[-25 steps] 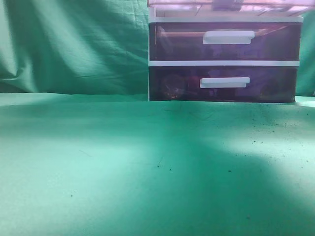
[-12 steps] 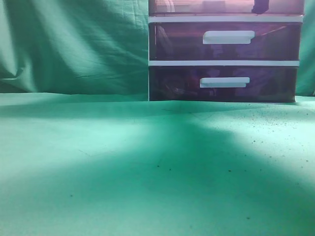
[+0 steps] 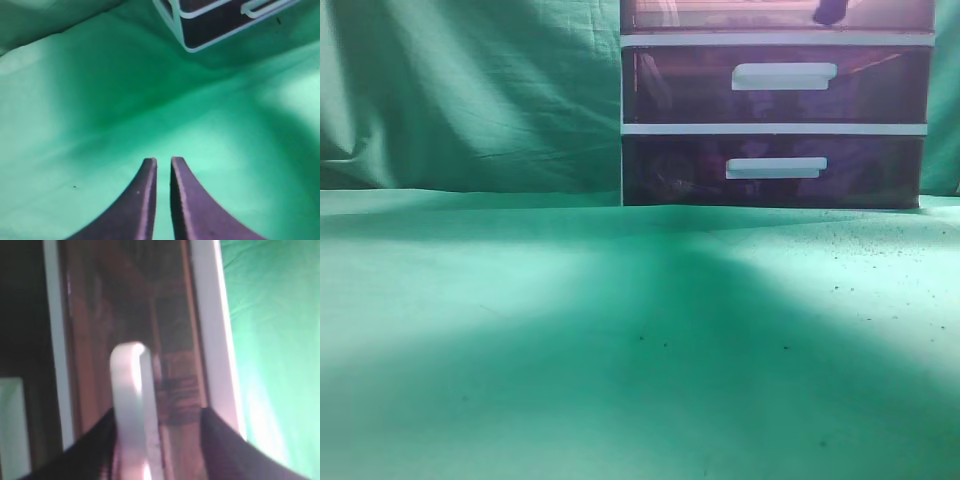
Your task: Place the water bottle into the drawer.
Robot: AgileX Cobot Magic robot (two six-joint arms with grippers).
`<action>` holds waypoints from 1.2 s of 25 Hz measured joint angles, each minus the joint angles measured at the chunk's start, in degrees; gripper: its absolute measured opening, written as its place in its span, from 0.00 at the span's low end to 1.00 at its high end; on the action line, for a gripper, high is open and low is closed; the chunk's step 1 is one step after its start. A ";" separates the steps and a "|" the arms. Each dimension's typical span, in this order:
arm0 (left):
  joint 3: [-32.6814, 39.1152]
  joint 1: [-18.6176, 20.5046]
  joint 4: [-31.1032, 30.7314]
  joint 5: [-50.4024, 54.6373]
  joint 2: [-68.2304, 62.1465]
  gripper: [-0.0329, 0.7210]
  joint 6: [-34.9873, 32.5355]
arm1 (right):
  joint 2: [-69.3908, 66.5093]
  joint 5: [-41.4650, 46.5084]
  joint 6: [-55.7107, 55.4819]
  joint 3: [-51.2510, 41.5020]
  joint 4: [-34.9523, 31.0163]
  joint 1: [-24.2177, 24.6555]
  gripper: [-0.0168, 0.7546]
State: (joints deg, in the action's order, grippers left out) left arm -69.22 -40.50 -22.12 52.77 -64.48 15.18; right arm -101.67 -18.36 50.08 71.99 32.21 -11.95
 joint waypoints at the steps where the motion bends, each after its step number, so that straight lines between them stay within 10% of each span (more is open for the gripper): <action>1: 0.73 0.00 -0.52 -0.14 1.09 0.14 0.38 | 0.11 -0.51 -0.82 0.00 -0.09 -0.11 0.39; 6: 1.43 0.00 -2.88 0.04 3.54 0.14 2.26 | 2.94 -3.53 -2.01 -2.82 -0.13 -1.51 0.65; 15: 5.15 0.00 -0.76 -4.08 10.35 0.14 2.59 | 17.07 -2.56 -15.69 -16.21 -4.39 -8.11 0.66; 20: 13.53 0.00 1.54 -9.42 24.66 0.14 2.45 | 28.34 15.19 -38.94 -18.37 -6.72 -16.41 0.66; 25: 23.17 0.00 7.55 -9.75 39.99 0.14 -1.74 | 36.31 37.51 -52.16 -18.50 -9.94 -23.78 0.17; 30: 31.27 0.00 10.28 -9.75 52.79 0.14 -2.76 | 45.24 53.04 -55.93 -18.50 -21.91 -28.40 0.02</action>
State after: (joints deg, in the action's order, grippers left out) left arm -37.95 -40.50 -11.84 43.02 -11.69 12.42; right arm -56.43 34.67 -5.85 53.49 10.30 -40.35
